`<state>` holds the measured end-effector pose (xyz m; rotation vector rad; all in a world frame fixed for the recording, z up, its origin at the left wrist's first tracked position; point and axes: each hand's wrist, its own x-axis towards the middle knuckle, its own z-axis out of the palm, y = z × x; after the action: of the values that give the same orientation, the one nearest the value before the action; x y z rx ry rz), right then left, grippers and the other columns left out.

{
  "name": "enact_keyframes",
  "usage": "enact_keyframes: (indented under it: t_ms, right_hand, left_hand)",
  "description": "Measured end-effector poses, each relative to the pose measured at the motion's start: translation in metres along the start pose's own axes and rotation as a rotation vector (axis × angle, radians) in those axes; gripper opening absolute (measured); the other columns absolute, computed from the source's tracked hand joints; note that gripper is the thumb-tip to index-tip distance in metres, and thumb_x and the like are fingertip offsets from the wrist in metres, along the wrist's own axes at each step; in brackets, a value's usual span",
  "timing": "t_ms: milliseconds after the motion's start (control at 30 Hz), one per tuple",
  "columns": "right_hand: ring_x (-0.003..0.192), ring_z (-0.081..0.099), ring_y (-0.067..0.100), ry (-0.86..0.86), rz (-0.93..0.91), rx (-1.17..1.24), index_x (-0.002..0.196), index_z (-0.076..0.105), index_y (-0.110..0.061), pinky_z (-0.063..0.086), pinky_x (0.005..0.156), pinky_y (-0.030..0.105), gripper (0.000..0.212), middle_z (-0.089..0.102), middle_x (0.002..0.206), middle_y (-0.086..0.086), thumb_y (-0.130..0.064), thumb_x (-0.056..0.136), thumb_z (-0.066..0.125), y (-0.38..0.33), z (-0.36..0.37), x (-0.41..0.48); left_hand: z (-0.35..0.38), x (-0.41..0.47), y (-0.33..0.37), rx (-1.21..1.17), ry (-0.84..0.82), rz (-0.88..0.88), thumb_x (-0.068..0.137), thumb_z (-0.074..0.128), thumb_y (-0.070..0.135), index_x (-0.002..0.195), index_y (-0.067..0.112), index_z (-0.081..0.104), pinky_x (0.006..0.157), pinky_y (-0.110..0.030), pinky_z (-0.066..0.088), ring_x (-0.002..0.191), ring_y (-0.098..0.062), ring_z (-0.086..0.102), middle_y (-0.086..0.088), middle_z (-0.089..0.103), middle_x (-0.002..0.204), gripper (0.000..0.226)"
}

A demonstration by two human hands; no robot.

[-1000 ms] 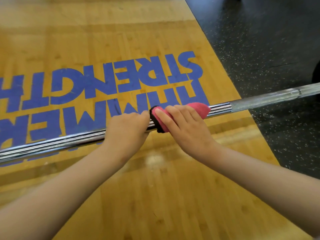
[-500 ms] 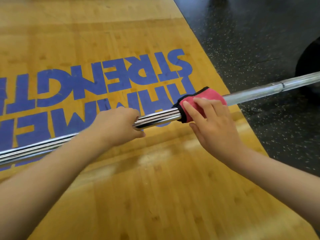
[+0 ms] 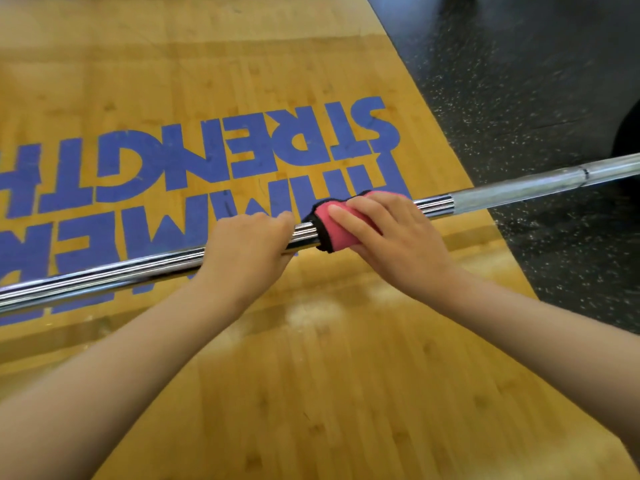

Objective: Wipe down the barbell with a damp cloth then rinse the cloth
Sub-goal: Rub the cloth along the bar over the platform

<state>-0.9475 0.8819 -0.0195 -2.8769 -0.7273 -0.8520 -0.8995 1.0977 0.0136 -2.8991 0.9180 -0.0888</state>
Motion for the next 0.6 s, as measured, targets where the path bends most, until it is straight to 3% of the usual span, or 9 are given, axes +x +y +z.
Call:
enact_keyframes:
  t_ms: [67,133,233,333,433,500,600]
  right_hand:
    - [0.108,0.054,0.032,-0.022,0.032,-0.065,0.137,0.045,-0.017,0.042,0.092,0.042,0.039,0.062,0.118,0.012,-0.035,0.102,0.047,0.025,-0.007,-0.016]
    - [0.112,0.051,0.033,-0.036,0.058,-0.120,0.138,0.043,-0.016,0.039,0.095,0.042,0.040,0.058,0.121,0.013,-0.034,0.103,0.046,0.048,-0.015,-0.031]
    - [0.115,0.049,0.034,-0.072,0.095,-0.098,0.139,0.041,-0.015,0.038,0.096,0.044,0.041,0.056,0.125,0.015,-0.031,0.102,0.046,0.062,-0.020,-0.040]
    - [0.113,0.048,0.034,-0.044,0.126,-0.085,0.139,0.042,-0.014,0.038,0.095,0.045,0.040,0.058,0.124,0.015,-0.025,0.101,0.050,0.053,-0.014,-0.037]
    - [0.114,0.048,0.034,-0.036,0.154,-0.068,0.139,0.043,-0.014,0.036,0.096,0.046,0.044,0.058,0.125,0.014,-0.018,0.098,0.055,0.046,-0.011,-0.037]
    - [0.114,0.048,0.034,-0.027,0.178,-0.063,0.139,0.044,-0.015,0.035,0.097,0.045,0.046,0.058,0.126,0.013,-0.016,0.095,0.058,0.037,-0.009,-0.034]
    - [0.114,0.048,0.029,0.030,0.141,-0.035,0.137,0.045,-0.017,0.036,0.097,0.043,0.050,0.061,0.123,0.009,-0.016,0.091,0.065,0.002,0.003,-0.013]
  left_hand:
    - [-0.009,0.008,-0.002,-0.070,-0.116,-0.002,0.093,0.050,0.050,0.083,0.022,0.040,0.048,-0.027,0.026,0.062,-0.021,0.042,0.006,0.037,0.062,0.031]
    - [-0.016,0.023,-0.009,-0.253,-0.360,0.011,0.090,0.055,0.052,0.080,0.022,0.048,0.054,-0.027,0.036,0.064,-0.017,0.049,0.005,0.050,0.068,0.033]
    - [-0.022,0.043,-0.023,-0.594,-0.784,0.002,0.085,0.066,0.045,0.077,0.015,0.052,0.048,-0.023,0.041,0.048,-0.014,0.052,0.002,0.057,0.059,0.035]
    - [-0.024,0.050,-0.029,-0.646,-0.914,-0.003,0.082,0.068,0.047,0.085,0.006,0.056,0.051,-0.026,0.045,0.048,-0.018,0.053,-0.004,0.061,0.062,0.042]
    - [-0.028,0.041,-0.025,-0.576,-0.812,-0.007,0.082,0.067,0.049,0.082,0.012,0.055,0.056,-0.030,0.047,0.051,-0.015,0.055,-0.001,0.062,0.064,0.039]
    - [-0.027,0.027,-0.016,-0.372,-0.535,-0.038,0.085,0.063,0.051,0.078,0.022,0.048,0.052,-0.028,0.038,0.059,-0.010,0.051,0.007,0.055,0.068,0.034]
    - [-0.009,-0.001,-0.001,-0.115,0.000,-0.015,0.083,0.067,0.039,0.081,0.022,0.039,0.047,-0.024,0.017,0.061,-0.020,0.052,0.006,0.050,0.067,0.032]
